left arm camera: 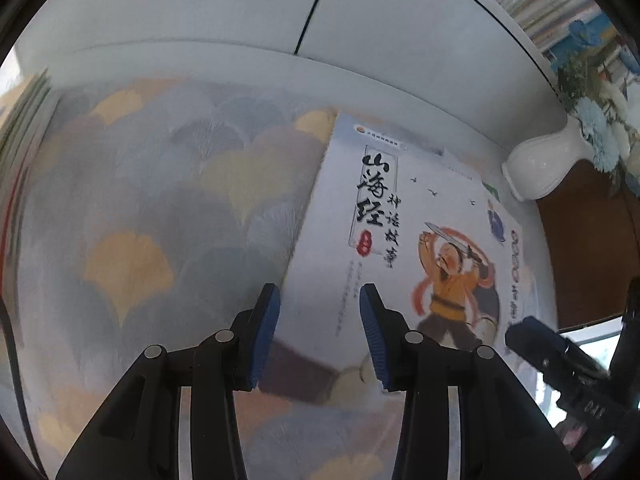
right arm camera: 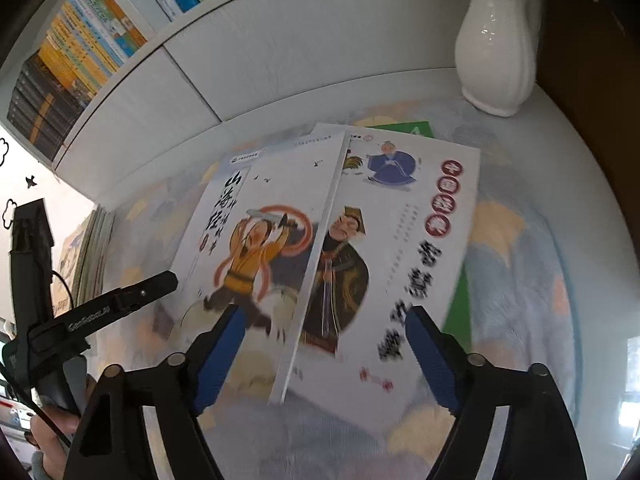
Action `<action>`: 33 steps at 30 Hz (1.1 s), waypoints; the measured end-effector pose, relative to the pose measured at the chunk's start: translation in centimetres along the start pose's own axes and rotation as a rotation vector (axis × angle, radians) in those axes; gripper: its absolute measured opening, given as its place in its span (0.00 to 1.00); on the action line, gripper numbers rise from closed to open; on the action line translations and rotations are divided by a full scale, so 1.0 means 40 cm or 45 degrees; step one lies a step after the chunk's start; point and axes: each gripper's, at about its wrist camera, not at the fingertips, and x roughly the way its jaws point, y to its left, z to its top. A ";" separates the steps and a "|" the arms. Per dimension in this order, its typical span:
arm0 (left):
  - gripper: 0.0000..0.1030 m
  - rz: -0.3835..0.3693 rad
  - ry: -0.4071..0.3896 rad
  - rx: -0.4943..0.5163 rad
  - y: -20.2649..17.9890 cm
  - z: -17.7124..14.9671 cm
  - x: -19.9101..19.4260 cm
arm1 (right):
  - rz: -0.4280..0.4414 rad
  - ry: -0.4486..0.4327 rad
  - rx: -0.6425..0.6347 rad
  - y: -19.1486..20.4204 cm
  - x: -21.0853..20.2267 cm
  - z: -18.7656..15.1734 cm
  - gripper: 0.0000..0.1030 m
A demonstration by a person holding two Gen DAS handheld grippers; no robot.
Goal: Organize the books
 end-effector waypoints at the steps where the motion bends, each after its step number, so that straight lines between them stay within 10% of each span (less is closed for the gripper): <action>1: 0.38 0.010 0.014 0.006 0.000 0.003 0.011 | 0.001 0.005 -0.002 0.002 0.011 0.006 0.78; 8: 0.40 0.052 -0.010 0.036 -0.012 0.010 0.035 | 0.094 0.007 -0.005 0.019 0.082 0.049 0.61; 18: 0.41 -0.161 0.077 -0.071 -0.017 -0.129 -0.051 | 0.081 0.065 -0.058 0.033 0.059 0.018 0.53; 28: 0.41 -0.271 0.228 -0.133 -0.064 -0.437 -0.134 | 0.026 0.207 -0.095 -0.046 -0.061 -0.253 0.64; 33: 0.41 -0.136 0.164 -0.100 -0.080 -0.487 -0.174 | -0.024 0.228 -0.197 -0.057 -0.098 -0.346 0.68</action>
